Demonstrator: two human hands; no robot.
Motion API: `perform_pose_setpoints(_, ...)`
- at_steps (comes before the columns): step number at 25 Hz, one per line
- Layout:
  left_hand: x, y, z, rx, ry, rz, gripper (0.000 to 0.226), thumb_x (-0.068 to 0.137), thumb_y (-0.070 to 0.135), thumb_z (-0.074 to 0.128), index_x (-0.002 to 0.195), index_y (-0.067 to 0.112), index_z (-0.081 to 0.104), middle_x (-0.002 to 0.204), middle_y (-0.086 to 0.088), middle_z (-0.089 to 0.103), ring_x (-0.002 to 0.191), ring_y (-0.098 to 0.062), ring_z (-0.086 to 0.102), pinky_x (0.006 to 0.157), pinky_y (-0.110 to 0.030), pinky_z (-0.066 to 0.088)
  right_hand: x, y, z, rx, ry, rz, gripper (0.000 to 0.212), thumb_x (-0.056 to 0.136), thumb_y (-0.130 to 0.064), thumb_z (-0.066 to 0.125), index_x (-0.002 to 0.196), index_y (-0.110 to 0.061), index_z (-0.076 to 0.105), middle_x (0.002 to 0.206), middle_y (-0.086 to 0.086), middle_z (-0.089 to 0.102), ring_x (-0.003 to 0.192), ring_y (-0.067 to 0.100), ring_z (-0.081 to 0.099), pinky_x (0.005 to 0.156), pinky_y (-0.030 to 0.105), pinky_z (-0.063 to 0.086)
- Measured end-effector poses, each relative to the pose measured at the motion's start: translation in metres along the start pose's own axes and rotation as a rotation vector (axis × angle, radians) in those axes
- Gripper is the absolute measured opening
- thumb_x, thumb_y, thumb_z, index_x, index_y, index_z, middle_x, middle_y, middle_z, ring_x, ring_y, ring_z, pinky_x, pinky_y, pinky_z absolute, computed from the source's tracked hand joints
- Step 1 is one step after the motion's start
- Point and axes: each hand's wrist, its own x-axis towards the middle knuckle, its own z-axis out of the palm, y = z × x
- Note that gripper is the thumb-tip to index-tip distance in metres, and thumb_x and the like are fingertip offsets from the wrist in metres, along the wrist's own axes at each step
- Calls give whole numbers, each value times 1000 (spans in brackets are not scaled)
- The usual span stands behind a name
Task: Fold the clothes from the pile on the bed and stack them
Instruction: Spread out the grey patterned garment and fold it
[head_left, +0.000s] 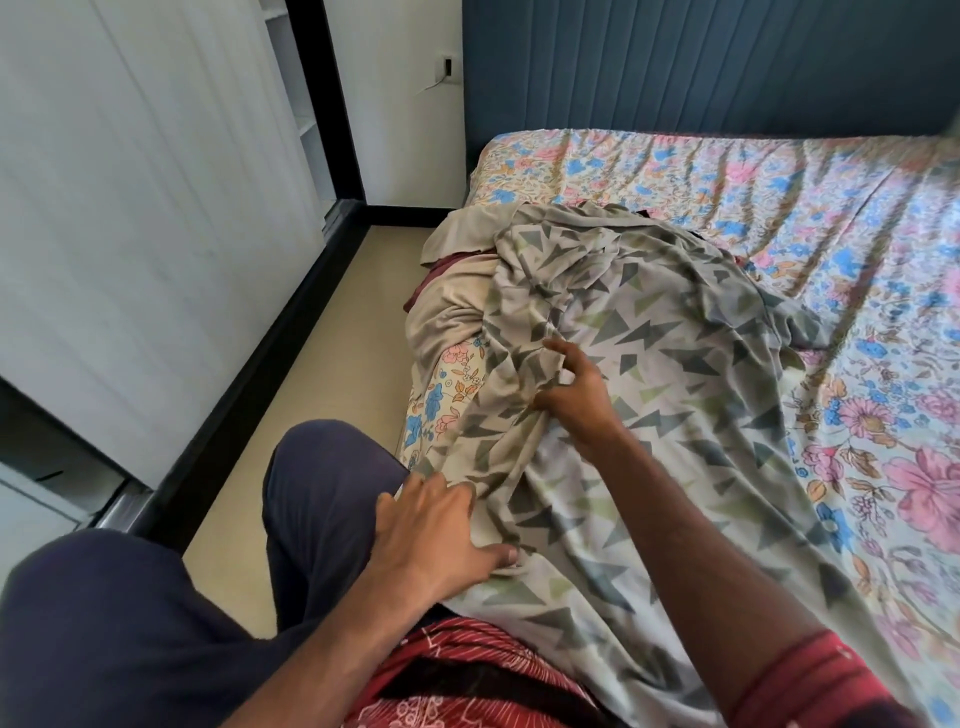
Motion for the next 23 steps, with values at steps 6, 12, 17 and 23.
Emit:
perform_pose_setpoints(6,-44,-21,18,-375,369,-141,44,86,69,60,101,28,59,93,10,54,84,-11,55,70,-29,44,-24,9,9,-546,47,-121,33,79,-1,70,99,-27,77,116,0,69,106,21,63,90,33,53)
perform_pose_setpoints(12,-53,-32,18,-479,406,-228,39,84,67,67,75,29,61,72,13,61,67,-6,59,60,-33,52,-25,-6,32,-1323,-564,-616,41,97,-32,62,134,-50,59,155,-12,34,142,24,31,110,61,27)
perform_pose_setpoints(17,-44,-30,21,-318,387,-213,33,91,58,65,75,29,63,72,13,53,67,-10,56,66,-39,53,-16,-19,47,-1492,-647,-656,24,98,-35,62,120,-35,71,128,-12,60,128,19,49,106,58,25)
perform_pose_setpoints(23,-51,-21,12,-300,642,120,13,91,34,64,89,26,74,96,13,60,89,-9,52,73,-36,36,5,-17,0,-1036,-642,-680,11,96,-45,66,106,-41,68,109,-24,65,116,8,55,102,51,31)
